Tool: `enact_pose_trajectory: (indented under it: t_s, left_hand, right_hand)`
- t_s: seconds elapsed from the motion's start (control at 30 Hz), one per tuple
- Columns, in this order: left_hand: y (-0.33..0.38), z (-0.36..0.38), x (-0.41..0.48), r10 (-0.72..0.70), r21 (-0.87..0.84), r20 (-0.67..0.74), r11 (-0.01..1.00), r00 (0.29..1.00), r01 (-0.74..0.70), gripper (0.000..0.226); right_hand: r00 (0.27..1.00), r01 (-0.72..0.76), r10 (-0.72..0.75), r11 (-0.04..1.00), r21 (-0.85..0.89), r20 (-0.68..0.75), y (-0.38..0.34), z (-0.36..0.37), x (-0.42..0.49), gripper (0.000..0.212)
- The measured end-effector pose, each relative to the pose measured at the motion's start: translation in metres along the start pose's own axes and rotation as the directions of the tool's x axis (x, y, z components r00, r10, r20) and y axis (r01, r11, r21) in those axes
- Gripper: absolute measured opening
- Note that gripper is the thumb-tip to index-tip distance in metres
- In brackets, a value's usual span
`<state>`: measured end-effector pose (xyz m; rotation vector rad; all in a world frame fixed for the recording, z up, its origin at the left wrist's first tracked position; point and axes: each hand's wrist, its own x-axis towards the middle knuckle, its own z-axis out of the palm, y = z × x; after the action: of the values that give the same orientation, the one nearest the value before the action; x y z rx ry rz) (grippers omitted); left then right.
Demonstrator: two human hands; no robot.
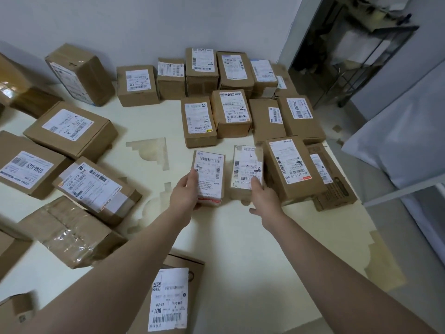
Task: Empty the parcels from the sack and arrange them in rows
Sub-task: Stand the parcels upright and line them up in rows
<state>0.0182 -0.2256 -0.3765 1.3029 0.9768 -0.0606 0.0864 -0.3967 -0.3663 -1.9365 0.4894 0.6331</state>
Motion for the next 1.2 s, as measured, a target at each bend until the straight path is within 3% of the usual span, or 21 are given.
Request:
enact_pose_trajectory:
  t_s: [0.03,0.1,0.2,0.3,0.37,0.5,0.57,0.73,0.8,0.83,0.9,0.97,1.0,1.03,1.13,1.2]
  left_hand:
    - [-0.001,0.003,0.000,0.005,-0.004,-0.015,1.000,1.000,-0.005,0.050]
    - [0.000,0.012,-0.001,0.001,-0.012,-0.006,1.000,1.000,-0.001,0.052]
    - [0.009,0.030,-0.005,0.002,0.008,0.093,1.000,0.996,-0.003,0.039]
    - [0.013,0.040,-0.008,0.010,0.098,0.121,0.995,0.993,-0.022,0.037]
    - [0.014,0.038,-0.009,0.042,0.144,0.092,0.988,0.995,-0.055,0.046]
    - [0.030,0.013,-0.010,0.164,0.376,-0.148,0.922,0.975,-0.097,0.058]
    - [0.046,-0.013,-0.008,0.252,0.469,-0.234,0.875,0.939,-0.118,0.058]
    - [0.076,-0.102,0.011,0.324,0.635,-0.377,0.772,0.868,-0.012,0.062]
    - [0.085,-0.143,0.018,0.312,0.657,-0.450,0.750,0.836,0.074,0.060]
    - [0.088,-0.164,0.021,0.302,0.657,-0.482,0.746,0.822,0.111,0.060]
    - [0.091,-0.202,0.029,0.256,0.635,-0.518,0.755,0.816,0.165,0.062]
    - [0.091,-0.230,0.039,0.223,0.620,-0.518,0.763,0.826,0.183,0.058]
    - [0.090,-0.239,0.046,0.223,0.623,-0.518,0.760,0.826,0.186,0.055]
    - [0.090,-0.245,0.052,0.233,0.633,-0.512,0.753,0.827,0.180,0.053]
    - [0.095,-0.240,0.066,0.285,0.686,-0.413,0.723,0.865,0.089,0.049]
    - [0.098,-0.224,0.069,0.315,0.714,-0.308,0.700,0.898,-0.001,0.052]
  right_hand:
    - [0.999,-0.037,0.038,0.992,0.124,-0.007,0.003,0.000,0.002,0.054]
    - [0.998,-0.047,0.057,0.936,0.348,-0.020,0.009,0.001,0.005,0.042]
    - [0.999,-0.015,0.040,0.852,0.523,-0.035,0.010,-0.001,0.004,0.046]
    - [0.996,-0.045,0.079,0.811,0.584,-0.034,0.001,-0.001,0.001,0.055]
    - [0.993,-0.095,0.120,0.844,0.528,-0.013,-0.004,0.005,-0.007,0.052]
    - [0.982,-0.164,0.185,0.945,0.282,-0.048,-0.006,0.040,-0.023,0.025]
    - [0.988,-0.154,0.145,0.958,0.243,0.057,-0.019,0.069,-0.034,0.014]
    - [0.914,0.086,-0.067,0.996,-0.029,0.400,-0.069,0.151,-0.054,0.024]
    - [0.863,0.243,-0.134,0.956,-0.167,0.487,-0.080,0.182,-0.065,0.011]
    - [0.833,0.378,-0.190,0.881,-0.284,0.520,-0.083,0.195,-0.070,0.018]
    - [0.764,0.633,-0.331,0.546,-0.548,0.554,-0.086,0.218,-0.074,0.035]
    - [0.660,0.702,-0.525,0.176,-0.690,0.537,-0.100,0.232,-0.074,0.038]
    - [0.650,0.662,-0.563,0.089,-0.744,0.511,-0.108,0.236,-0.070,0.038]
    - [0.689,0.606,-0.536,0.056,-0.793,0.489,-0.115,0.237,-0.062,0.038]
    - [0.907,0.339,-0.269,0.007,-0.941,0.325,-0.119,0.223,-0.039,0.042]
    - [0.978,0.139,-0.151,-0.038,-0.990,0.143,-0.113,0.208,-0.037,0.043]
